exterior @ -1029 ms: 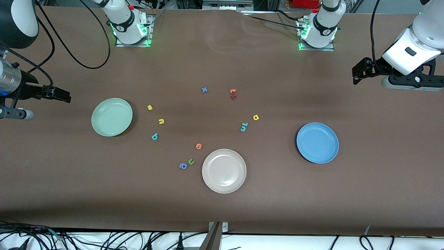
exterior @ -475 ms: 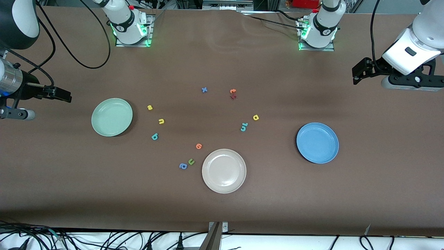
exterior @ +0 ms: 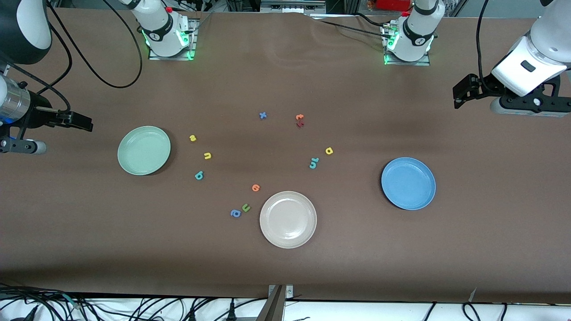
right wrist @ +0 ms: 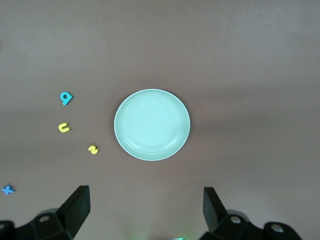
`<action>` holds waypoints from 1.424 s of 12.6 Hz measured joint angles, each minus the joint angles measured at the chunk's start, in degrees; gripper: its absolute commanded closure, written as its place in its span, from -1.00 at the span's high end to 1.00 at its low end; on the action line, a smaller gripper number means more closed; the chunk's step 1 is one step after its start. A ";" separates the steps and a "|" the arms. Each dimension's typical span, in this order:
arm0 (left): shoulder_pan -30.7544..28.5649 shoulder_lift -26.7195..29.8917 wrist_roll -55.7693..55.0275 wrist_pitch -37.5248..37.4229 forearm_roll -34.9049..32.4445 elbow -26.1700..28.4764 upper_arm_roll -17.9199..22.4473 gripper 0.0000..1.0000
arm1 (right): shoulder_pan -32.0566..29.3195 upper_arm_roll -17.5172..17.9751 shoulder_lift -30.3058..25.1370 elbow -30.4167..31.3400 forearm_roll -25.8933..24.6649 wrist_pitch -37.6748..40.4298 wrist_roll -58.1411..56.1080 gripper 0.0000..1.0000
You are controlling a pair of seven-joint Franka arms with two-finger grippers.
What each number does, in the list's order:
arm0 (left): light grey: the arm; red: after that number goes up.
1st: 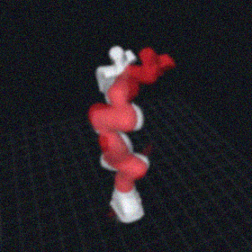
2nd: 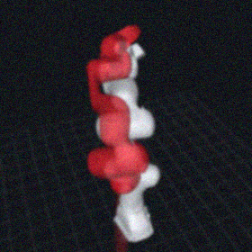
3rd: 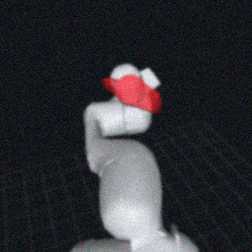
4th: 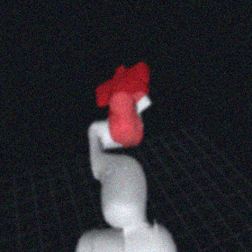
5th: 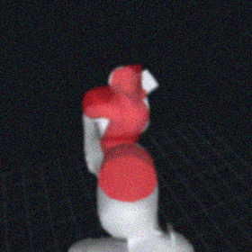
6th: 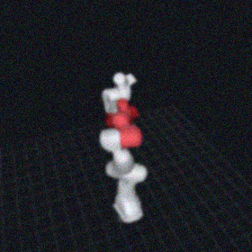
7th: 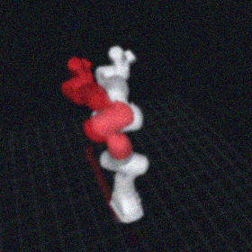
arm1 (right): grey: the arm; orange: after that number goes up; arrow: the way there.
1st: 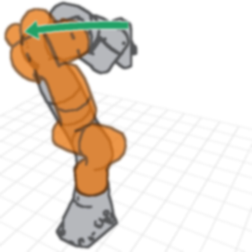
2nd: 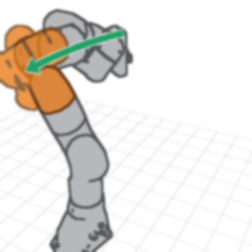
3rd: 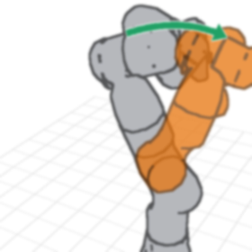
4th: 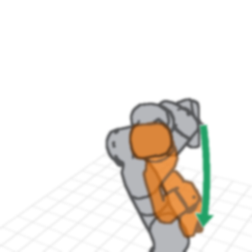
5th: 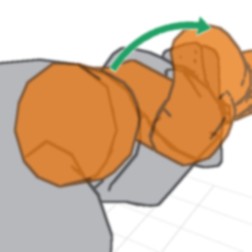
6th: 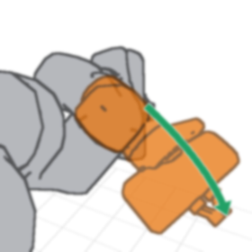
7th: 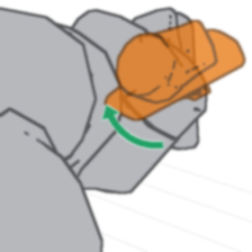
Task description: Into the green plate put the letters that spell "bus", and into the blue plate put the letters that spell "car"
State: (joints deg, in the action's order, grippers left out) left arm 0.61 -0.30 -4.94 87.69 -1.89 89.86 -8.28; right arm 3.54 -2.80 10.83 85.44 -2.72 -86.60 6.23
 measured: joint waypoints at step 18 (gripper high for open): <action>0.00 0.00 0.00 0.00 0.00 0.00 0.00 1.00 | 0.01 0.02 0.00 0.95 0.02 -0.02 0.03 0.99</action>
State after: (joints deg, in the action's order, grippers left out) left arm 0.61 -0.30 -4.94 87.69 -1.89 89.86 -8.28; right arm 3.55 -2.78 10.83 86.39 -2.69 -86.61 6.26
